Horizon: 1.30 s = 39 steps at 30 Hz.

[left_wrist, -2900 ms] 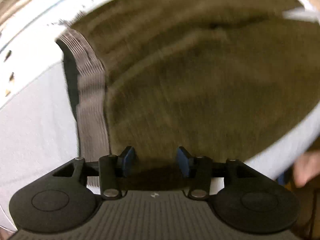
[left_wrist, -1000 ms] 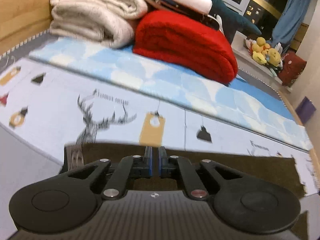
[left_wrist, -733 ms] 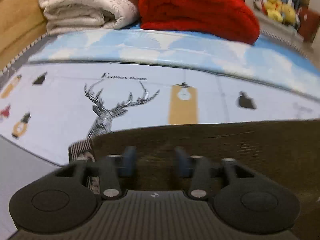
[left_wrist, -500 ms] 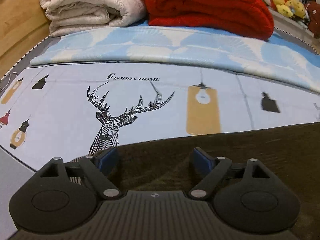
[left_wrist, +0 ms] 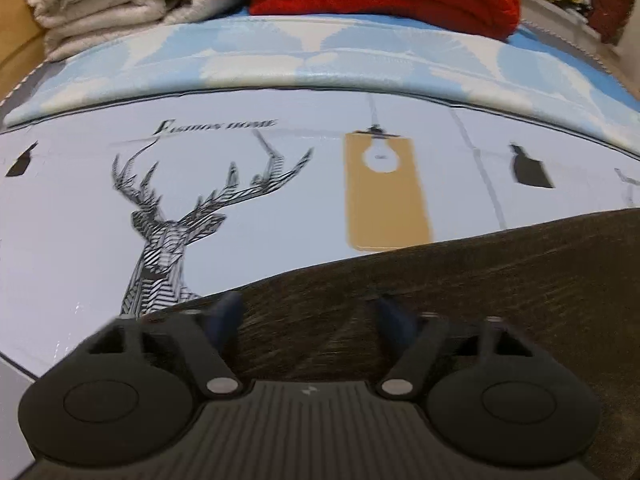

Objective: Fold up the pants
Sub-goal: 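Grasp the grey waistband edge with the left gripper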

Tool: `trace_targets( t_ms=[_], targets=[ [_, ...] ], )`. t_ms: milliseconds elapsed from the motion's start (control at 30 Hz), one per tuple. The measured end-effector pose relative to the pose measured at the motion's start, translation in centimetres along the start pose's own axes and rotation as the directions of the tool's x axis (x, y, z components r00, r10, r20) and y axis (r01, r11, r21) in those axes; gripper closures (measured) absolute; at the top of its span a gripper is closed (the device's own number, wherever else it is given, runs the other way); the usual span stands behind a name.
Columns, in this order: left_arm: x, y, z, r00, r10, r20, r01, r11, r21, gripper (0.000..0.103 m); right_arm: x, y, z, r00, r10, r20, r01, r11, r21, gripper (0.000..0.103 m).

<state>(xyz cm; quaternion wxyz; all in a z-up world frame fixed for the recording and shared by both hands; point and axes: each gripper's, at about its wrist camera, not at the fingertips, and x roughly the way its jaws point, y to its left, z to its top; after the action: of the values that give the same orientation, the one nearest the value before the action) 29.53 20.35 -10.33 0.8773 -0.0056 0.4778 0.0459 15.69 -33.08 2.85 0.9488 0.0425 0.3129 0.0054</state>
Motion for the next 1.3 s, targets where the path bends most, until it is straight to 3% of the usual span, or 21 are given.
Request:
trace_targets(
  t_ms=[33, 67, 100, 133, 500, 667, 867, 967, 1033, 1167, 1300],
  targets=[
    [-0.2, -0.3, 0.1, 1.0, -0.005, 0.005, 0.005, 1.0, 0.02, 0.046, 0.0, -0.1, 0.0, 1.0, -0.001, -0.003, 0.001, 1.0, 0.001, 0.078],
    [-0.5, -0.6, 0.1, 1.0, -0.012, 0.011, 0.012, 0.999, 0.042, 0.06, 0.0, -0.2, 0.0, 1.0, -0.003, -0.005, 0.003, 1.0, 0.005, 0.078],
    [-0.8, -0.9, 0.1, 1.0, -0.016, 0.019, 0.015, 0.998, 0.061, 0.088, 0.0, -0.3, 0.0, 1.0, -0.005, -0.006, 0.005, 1.0, 0.009, 0.078],
    [-1.0, -1.1, 0.1, 1.0, -0.011, 0.023, 0.009, 0.997, 0.074, 0.103, 0.0, -0.3, -0.1, 1.0, -0.009, -0.006, 0.009, 1.0, 0.013, 0.078],
    [-6.1, -2.2, -0.3, 0.999, 0.015, 0.045, -0.017, 0.998, 0.056, 0.103, -0.4, -1.4, 0.0, 0.999, -0.045, -0.022, 0.046, 0.997, 0.066, 0.078],
    [-12.4, -2.5, -1.6, 1.0, 0.006, 0.0, -0.006, 1.0, 0.016, 0.103, -0.8, -1.7, 0.2, 0.999, -0.038, -0.027, 0.041, 0.992, 0.12, 0.078],
    [-21.6, -2.0, -6.8, 0.996, -0.075, 0.045, 0.075, 0.997, -0.006, 0.103, -2.1, -1.2, 0.5, 1.0, -0.018, -0.011, 0.02, 0.987, 0.162, 0.078],
    [-21.8, -1.4, -9.9, 0.99, -0.139, 0.02, 0.14, 0.988, -0.065, 0.103, -3.0, -1.1, 0.4, 1.0, -0.001, -0.014, 0.004, 0.978, 0.207, 0.078],
    [-21.3, -1.4, -11.0, 0.996, -0.092, -0.007, 0.092, 0.995, -0.049, 0.103, -3.8, -1.0, 0.4, 1.0, 0.009, -0.003, -0.008, 0.973, 0.229, 0.078],
    [-22.2, -0.4, -11.0, 0.993, -0.109, 0.049, 0.112, 0.991, -0.068, 0.1, -5.3, -0.7, 1.0, 1.0, 0.01, 0.02, -0.014, 0.978, 0.207, 0.075],
    [-22.1, 0.5, -10.0, 0.987, -0.142, 0.078, 0.151, 0.98, -0.132, 0.098, -6.3, -1.0, 2.2, 0.998, 0.026, 0.062, -0.037, 0.985, 0.171, 0.063]
  ],
)
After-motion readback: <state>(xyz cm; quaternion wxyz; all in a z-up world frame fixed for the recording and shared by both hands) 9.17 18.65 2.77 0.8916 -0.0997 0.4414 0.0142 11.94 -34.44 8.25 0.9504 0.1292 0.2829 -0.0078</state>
